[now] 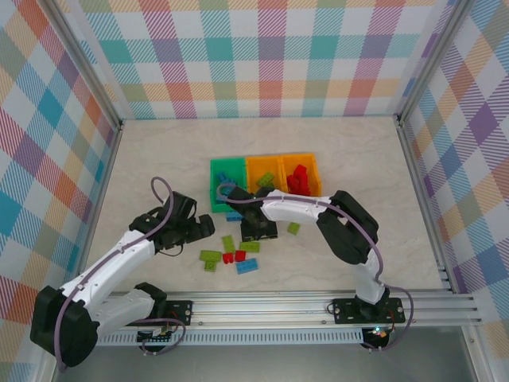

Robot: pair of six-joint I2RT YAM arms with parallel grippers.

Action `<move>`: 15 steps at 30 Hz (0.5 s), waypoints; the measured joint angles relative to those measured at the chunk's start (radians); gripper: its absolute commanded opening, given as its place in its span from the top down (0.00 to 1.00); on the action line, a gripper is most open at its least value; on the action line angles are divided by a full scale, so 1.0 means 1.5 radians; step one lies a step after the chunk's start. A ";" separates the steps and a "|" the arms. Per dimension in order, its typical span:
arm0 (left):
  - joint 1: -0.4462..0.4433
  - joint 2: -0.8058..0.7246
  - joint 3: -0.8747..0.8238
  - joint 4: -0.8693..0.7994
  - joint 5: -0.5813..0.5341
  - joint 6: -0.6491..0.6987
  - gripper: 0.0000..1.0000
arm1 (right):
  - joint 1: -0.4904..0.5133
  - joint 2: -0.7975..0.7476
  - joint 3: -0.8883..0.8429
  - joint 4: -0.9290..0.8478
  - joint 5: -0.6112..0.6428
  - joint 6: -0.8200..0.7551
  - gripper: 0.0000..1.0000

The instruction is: Sort the legos into containers by color

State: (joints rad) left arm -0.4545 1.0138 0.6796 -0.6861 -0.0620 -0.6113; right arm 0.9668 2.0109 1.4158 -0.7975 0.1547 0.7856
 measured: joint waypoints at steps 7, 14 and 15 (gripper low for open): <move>0.000 -0.014 -0.013 0.002 0.017 0.014 0.00 | 0.011 -0.010 -0.004 -0.036 0.036 0.025 0.49; 0.000 -0.022 -0.016 0.003 0.034 0.022 0.00 | 0.008 -0.063 0.053 -0.091 0.075 0.030 0.49; 0.000 -0.026 -0.018 0.004 0.039 0.022 0.00 | -0.003 -0.074 0.063 -0.092 0.076 0.027 0.49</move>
State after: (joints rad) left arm -0.4545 0.9745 0.6529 -0.6796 -0.0036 -0.5785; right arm 0.9623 1.9003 1.5108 -0.9352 0.2684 0.8268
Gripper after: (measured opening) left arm 0.999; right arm 0.608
